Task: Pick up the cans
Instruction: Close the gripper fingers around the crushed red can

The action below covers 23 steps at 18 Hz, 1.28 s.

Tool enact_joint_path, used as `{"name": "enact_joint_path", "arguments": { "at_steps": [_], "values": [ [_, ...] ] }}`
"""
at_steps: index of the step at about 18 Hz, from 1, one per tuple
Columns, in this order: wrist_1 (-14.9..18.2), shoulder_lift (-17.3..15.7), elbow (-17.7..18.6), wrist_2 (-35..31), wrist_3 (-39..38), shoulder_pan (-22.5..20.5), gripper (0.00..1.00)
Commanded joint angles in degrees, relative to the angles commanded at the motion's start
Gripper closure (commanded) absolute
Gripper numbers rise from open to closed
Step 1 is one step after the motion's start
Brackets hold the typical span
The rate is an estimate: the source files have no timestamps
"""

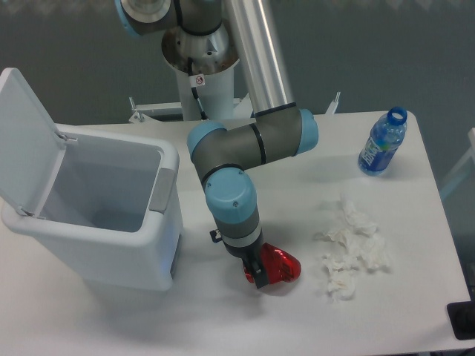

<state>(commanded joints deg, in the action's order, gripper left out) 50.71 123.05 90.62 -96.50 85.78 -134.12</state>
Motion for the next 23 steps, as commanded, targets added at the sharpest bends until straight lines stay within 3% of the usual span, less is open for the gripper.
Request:
{"name": "enact_joint_path", "arguments": {
  "at_steps": [23],
  "values": [
    [0.0,1.58,-0.27,-2.11,-0.7,0.35,0.0]
  ]
}}
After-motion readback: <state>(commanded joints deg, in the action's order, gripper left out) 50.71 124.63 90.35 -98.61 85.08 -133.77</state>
